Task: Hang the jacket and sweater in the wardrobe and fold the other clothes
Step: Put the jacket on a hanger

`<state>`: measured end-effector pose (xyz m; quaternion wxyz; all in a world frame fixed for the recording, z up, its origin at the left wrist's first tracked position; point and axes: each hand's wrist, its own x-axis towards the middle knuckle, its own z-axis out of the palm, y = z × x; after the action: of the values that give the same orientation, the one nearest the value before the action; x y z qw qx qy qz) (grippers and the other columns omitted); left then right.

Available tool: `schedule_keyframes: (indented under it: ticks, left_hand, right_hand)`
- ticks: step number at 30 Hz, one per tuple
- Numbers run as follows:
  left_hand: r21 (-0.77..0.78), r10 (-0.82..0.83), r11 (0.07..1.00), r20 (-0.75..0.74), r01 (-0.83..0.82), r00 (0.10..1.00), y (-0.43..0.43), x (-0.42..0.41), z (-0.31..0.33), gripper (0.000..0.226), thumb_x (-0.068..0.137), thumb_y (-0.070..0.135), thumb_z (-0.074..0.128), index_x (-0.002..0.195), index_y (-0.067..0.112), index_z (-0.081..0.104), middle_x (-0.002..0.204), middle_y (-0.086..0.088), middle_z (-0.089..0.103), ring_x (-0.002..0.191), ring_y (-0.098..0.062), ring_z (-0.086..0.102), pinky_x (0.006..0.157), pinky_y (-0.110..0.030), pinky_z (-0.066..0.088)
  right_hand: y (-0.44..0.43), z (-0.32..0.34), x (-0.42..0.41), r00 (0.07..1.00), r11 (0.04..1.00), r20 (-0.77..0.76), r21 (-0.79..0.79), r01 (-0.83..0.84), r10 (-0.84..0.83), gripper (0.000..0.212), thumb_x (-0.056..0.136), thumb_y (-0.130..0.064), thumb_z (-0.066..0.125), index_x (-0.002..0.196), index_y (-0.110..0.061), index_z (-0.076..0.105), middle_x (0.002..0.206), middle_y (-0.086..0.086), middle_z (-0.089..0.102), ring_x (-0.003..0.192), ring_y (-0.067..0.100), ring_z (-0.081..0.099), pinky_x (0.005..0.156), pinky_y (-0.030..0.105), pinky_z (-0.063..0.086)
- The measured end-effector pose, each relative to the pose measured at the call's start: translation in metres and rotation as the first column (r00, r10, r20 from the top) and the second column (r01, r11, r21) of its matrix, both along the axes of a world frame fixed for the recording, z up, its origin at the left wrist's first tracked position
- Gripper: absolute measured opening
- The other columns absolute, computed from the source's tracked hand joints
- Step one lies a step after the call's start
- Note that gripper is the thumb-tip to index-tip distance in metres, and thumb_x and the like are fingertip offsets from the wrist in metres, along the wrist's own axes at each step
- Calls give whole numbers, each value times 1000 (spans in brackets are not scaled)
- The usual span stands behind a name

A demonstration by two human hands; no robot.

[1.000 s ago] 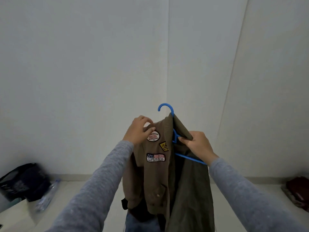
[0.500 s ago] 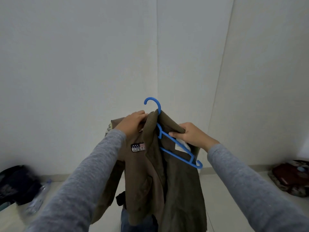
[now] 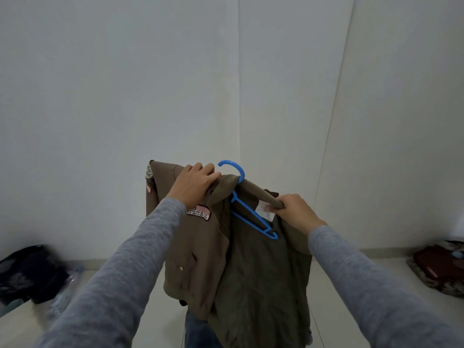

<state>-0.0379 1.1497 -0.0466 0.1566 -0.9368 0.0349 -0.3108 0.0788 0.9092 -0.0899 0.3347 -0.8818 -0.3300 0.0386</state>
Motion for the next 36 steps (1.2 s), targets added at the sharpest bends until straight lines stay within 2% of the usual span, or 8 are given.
schedule_keyframes:
  ticks: [7,11,15,19,24,29,31,36]
  left_hand:
    - [-4,72,997,-12,-72,997,15,-10,1,21,75,9,70,94,12,61,82,-7,56,62,-25,50,56,-33,40]
    - [9,170,986,-67,-169,983,12,-6,-4,16,87,11,58,102,15,55,87,-4,55,71,-24,52,62,-31,34]
    - [-136,251,958,-26,-252,968,7,1,13,28,97,17,39,124,18,47,104,-3,60,95,-25,55,80,-34,38]
    - [-191,234,959,129,-207,964,0,10,42,31,96,17,41,126,14,47,101,-6,61,88,-26,57,75,-34,39]
    - [-214,259,952,190,-217,947,14,1,53,16,90,9,51,106,9,54,86,-12,61,70,-33,58,58,-39,42]
    - [-51,196,981,204,-189,959,3,1,57,21,69,0,70,81,9,56,61,-7,54,46,-27,48,43,-28,31]
    - [-5,171,985,198,-174,965,1,-1,59,24,65,-1,72,78,10,56,59,-6,52,45,-25,47,45,-27,26]
    - [-29,99,995,139,-96,985,3,-7,47,17,75,-1,64,82,11,53,64,-6,52,52,-27,49,48,-30,28]
  right_hand:
    - [-4,-3,5,984,998,-166,4,-65,65,17,92,-25,59,76,-22,63,81,0,62,76,15,57,68,22,45]
    - [-1,1,20,991,992,53,53,118,-121,19,93,-13,50,80,-11,62,86,12,63,83,29,60,69,31,44]
    - [11,49,26,912,904,200,320,284,-357,21,95,-23,47,82,-11,56,90,16,64,83,33,59,69,38,47]
    - [24,96,11,886,665,169,724,186,-431,26,97,-27,48,73,-16,48,67,-4,53,63,13,49,59,27,33]
    - [6,86,11,989,957,148,282,-68,27,37,78,-49,71,77,-13,63,71,1,62,67,11,57,60,25,41]
    - [6,51,15,999,961,20,-273,-43,50,44,70,-39,81,99,-9,69,96,5,67,90,19,64,73,25,49]
    - [5,46,22,996,960,52,-269,79,-68,40,78,-35,75,102,-4,67,101,11,65,93,25,62,74,27,47]
    - [-8,66,35,930,920,-35,142,366,-365,17,83,-19,64,82,-3,68,82,11,63,81,28,60,67,26,40]
